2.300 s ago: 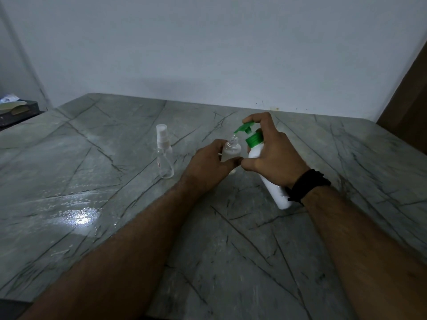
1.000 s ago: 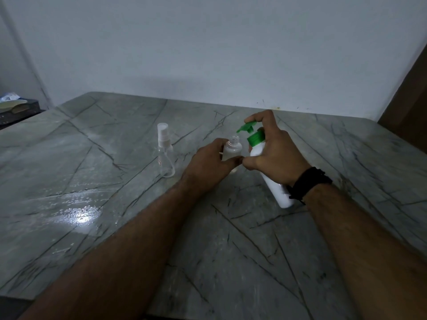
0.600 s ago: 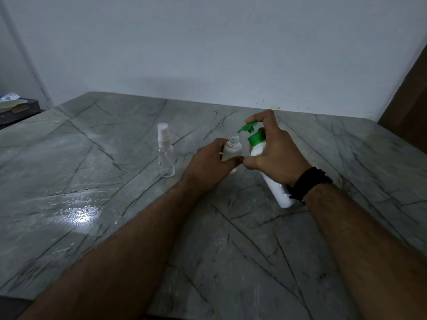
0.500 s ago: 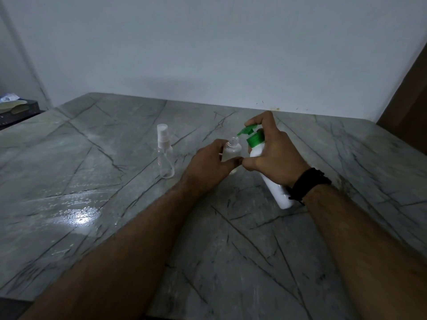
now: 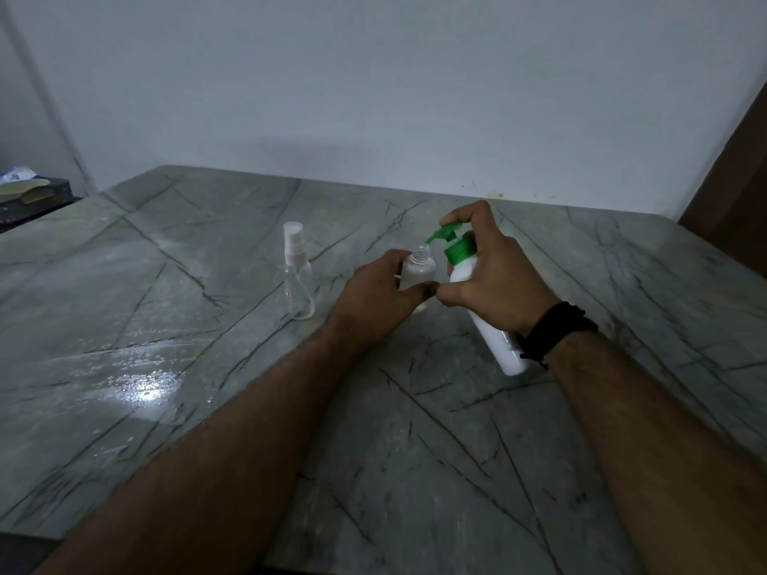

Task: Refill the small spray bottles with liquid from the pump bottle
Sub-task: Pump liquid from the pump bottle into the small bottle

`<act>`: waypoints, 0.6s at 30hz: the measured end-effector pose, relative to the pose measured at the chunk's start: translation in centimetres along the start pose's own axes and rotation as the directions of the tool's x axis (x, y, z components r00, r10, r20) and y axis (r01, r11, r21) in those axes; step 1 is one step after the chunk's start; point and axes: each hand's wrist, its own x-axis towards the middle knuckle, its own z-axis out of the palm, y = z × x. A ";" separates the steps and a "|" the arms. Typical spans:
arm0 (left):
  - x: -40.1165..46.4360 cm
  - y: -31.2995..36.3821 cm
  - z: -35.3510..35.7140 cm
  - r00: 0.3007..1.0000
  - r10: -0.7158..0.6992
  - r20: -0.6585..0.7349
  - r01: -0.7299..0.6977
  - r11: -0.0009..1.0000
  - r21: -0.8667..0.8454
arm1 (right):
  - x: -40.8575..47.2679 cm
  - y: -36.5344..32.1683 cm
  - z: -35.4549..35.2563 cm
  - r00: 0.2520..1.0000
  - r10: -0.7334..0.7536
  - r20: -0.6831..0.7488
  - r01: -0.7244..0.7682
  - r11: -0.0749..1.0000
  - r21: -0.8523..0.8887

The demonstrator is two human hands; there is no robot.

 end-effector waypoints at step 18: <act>0.1 -0.3 0.1 1.000 0.008 -0.004 -0.008 1.000 0.008 | 0.0 -0.3 0.0 1.000 -0.005 0.002 0.005 1.000 -0.009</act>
